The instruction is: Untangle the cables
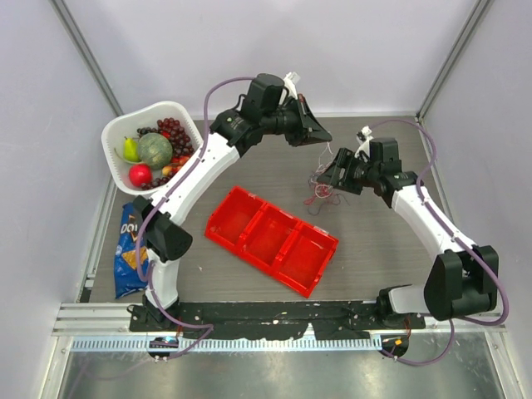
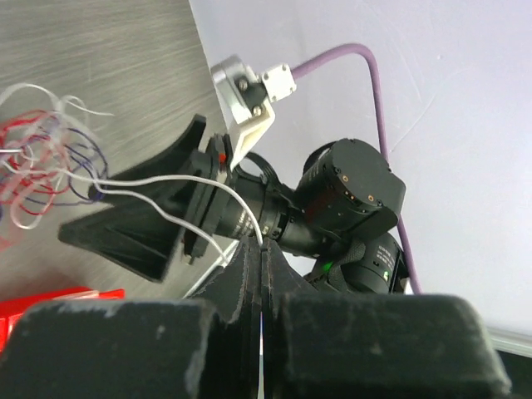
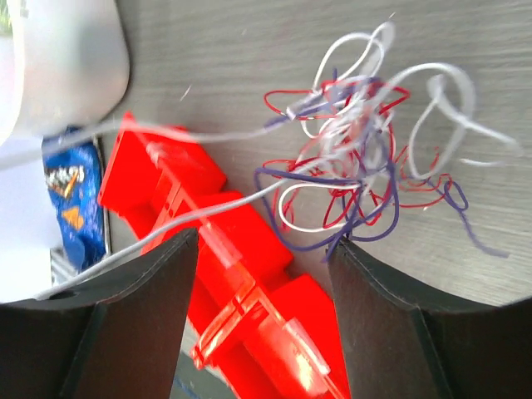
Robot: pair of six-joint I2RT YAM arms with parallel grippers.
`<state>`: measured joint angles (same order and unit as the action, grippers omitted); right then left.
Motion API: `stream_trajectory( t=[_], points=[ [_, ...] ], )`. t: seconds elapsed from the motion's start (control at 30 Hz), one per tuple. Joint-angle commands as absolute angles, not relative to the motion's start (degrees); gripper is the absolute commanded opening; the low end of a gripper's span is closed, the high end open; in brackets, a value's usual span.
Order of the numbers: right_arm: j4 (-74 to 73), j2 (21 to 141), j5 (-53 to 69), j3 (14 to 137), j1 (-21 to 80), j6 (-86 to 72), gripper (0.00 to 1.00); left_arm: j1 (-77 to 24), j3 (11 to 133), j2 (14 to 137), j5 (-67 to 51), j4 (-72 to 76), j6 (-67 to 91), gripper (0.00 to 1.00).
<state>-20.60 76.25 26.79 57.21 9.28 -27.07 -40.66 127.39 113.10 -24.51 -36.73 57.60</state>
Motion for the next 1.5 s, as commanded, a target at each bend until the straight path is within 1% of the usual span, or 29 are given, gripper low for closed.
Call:
stream_trajectory(
  t=[0.0, 0.1, 0.17, 0.3, 0.37, 0.43, 0.5, 0.57, 0.6, 0.7, 0.77, 0.87, 1.0, 1.03, 1.1, 1.13, 1.23, 1.27, 1.4, 1.47],
  points=[
    [-18.55, 79.70, 16.88, 63.00, 9.32, -31.37, 0.69, -40.96, 129.64, 114.08, -30.66, -31.04, 63.00, 0.00],
    [-15.82, 83.05, 17.14, 65.74, 9.32, -35.49, 0.69, -41.13, 129.55, 114.00, -33.48, -28.22, 65.65, 0.00],
    [-16.61, 86.39, 15.39, 67.67, 9.32, -37.60, 0.68, -41.48, 129.64, 113.73, -34.45, -26.11, 67.32, 0.00],
    [-18.02, 92.36, 13.19, 68.91, 9.32, -39.80, 0.63, -42.36, 131.65, 114.08, -36.12, -22.68, 70.13, 0.00],
    [-16.44, 94.91, 13.79, 68.03, 9.32, -41.21, 0.54, -42.71, 133.23, 114.34, -36.74, -22.50, 70.31, 0.00],
    [-14.42, 97.99, 16.87, 67.59, 9.40, -42.27, 0.41, -42.89, 134.38, 114.26, -37.44, -22.41, 70.23, 0.00],
    [-13.71, 100.28, 18.46, 67.24, 9.49, -43.06, 0.36, -42.89, 135.26, 113.65, -37.70, -22.41, 69.53, 0.00],
    [-14.15, 101.95, 17.23, 66.89, 9.40, -43.33, 0.32, -42.89, 136.84, 113.12, -37.62, -22.33, 68.30, 0.00],
    [-15.11, 102.21, 15.66, 66.88, 9.40, -42.98, 0.31, -42.89, 137.72, 112.94, -37.62, -22.32, 67.68, 0.00],
    [-18.70, 103.53, 11.88, 67.76, 9.23, -41.84, 0.31, -42.89, 141.05, 111.71, -37.27, -22.50, 65.22, 0.00],
    [-21.86, 104.49, 9.77, 69.34, 9.05, -40.17, 0.31, -42.89, 142.55, 110.05, -34.91, -24.86, 61.11, 0.00],
    [-25.66, 105.64, 7.74, 71.28, 8.88, -36.58, 0.31, -42.89, 142.29, 105.66, -30.34, -29.43, 54.16, 0.00],
    [-26.72, 105.21, 6.33, 71.28, 7.91, -34.81, 0.32, -42.89, 141.07, 100.47, -24.71, -32.87, 46.42, 0.00],
    [-26.81, 105.12, 6.24, 71.19, 7.74, -34.46, 0.33, -42.89, 140.54, 99.33, -24.00, -32.70, 45.28, 0.00],
    [-27.24, 105.55, 7.46, 71.71, 6.86, -33.49, 0.39, -42.89, 139.75, 97.04, -22.51, -32.43, 43.51, 0.00],
    [-27.59, 105.82, 7.73, 72.07, 6.42, -32.96, 0.45, -42.89, 139.75, 96.42, -21.89, -32.34, 42.90, 0.00],
    [-28.74, 105.91, 8.00, 73.21, 5.98, -31.12, 0.54, -42.89, 139.83, 94.75, -20.13, -32.95, 40.96, 0.00],
    [-28.83, 105.73, 8.09, 73.47, 5.80, -30.94, 0.55, -42.89, 139.83, 94.31, -19.34, -33.48, 40.17, 0.00],
    [-30.06, 103.90, 10.19, 75.05, 5.71, -29.80, 0.56, -42.98, 139.48, 92.90, -13.12, -38.74, 37.36, 0.00],
    [-30.58, 102.23, 11.59, 75.84, 5.71, -29.71, 0.56, -42.89, 138.09, 91.24, -4.61, -42.61, 36.57, 0.00]
  ],
)
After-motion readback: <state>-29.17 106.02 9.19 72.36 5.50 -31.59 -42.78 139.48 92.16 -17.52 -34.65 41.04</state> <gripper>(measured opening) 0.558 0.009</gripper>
